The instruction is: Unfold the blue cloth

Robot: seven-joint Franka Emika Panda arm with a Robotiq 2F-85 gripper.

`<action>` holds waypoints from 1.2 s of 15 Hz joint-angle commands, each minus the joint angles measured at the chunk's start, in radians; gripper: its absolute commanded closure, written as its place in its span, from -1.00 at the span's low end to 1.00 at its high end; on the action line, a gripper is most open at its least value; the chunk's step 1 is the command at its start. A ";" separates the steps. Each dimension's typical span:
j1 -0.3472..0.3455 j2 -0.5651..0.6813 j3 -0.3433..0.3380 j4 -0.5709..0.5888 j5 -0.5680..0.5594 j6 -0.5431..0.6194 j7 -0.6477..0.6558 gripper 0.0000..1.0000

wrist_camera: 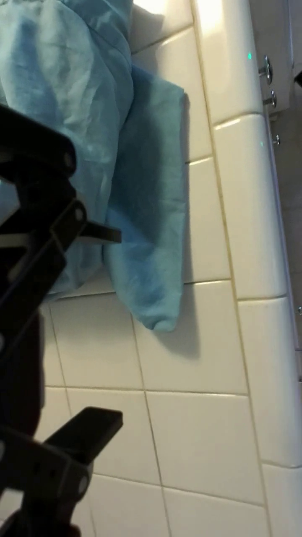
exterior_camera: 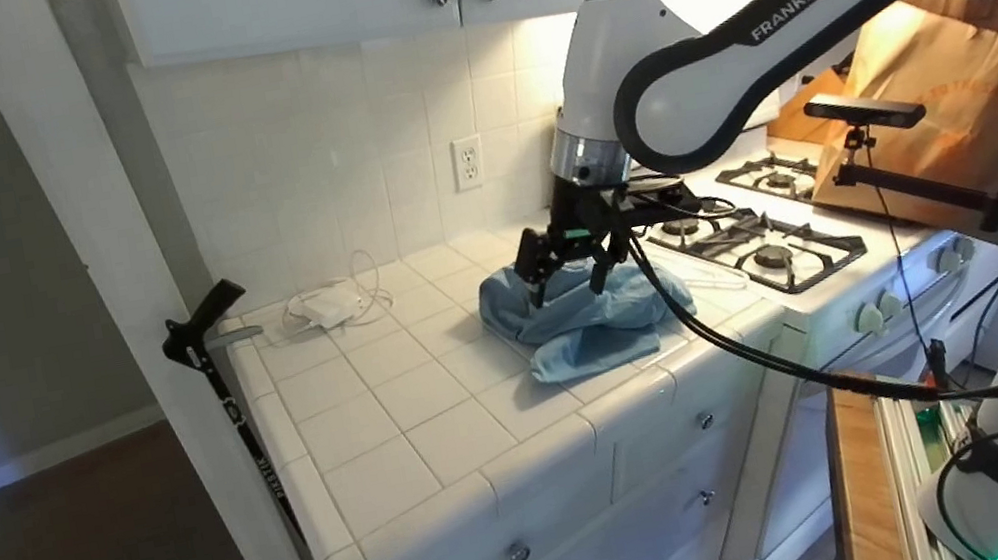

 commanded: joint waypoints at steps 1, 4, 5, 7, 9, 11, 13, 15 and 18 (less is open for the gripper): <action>0.004 0.116 -0.003 0.057 0.003 0.060 0.162 -1.00; 0.033 0.185 -0.012 0.104 0.038 0.018 0.219 -1.00; 0.042 0.203 -0.015 0.119 0.051 -0.014 0.220 -1.00; 0.046 0.171 -0.027 0.078 0.018 0.019 0.204 -1.00; 0.053 0.193 -0.028 0.095 0.024 0.013 0.208 -1.00; 0.053 0.197 -0.030 0.100 0.025 0.010 0.208 -1.00; 0.053 0.213 -0.031 0.106 0.024 0.030 0.235 -1.00; 0.062 0.240 -0.033 0.114 0.010 0.073 0.346 -1.00; 0.079 0.275 -0.037 0.118 0.033 0.109 0.468 -1.00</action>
